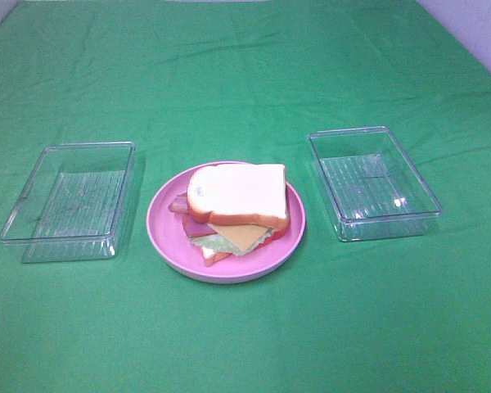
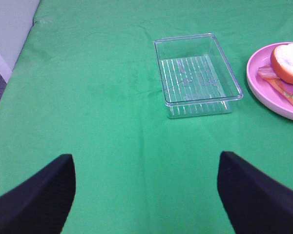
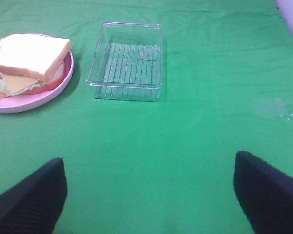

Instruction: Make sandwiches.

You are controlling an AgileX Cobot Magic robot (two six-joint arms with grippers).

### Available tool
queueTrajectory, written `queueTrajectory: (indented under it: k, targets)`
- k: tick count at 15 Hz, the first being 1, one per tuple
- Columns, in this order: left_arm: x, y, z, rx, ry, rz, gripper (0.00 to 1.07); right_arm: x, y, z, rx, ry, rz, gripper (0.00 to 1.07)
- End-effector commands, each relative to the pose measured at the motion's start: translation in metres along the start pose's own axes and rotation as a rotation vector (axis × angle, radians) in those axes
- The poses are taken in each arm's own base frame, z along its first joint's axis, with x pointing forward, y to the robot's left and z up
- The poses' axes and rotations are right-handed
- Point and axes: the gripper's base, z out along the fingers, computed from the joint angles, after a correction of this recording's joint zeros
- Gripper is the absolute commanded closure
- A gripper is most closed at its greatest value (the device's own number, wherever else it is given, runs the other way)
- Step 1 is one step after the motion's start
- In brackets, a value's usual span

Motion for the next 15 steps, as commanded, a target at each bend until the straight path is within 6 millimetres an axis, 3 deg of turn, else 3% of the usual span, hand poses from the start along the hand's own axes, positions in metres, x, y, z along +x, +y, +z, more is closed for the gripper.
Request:
queueTrajectory:
  k: [1, 15]
  targets:
    - [0.0005, -0.0008, -0.0024, 0.003, -0.029, -0.001, 0.30, 0.0008, 0.0007, -0.0013, 0.004, -0.018, -0.009, 0.20]
    - [0.0010, -0.0007, -0.0032, 0.018, -0.035, 0.007, 0.30, 0.0008, 0.0007, -0.0013, 0.004, -0.018, -0.009, 0.20]
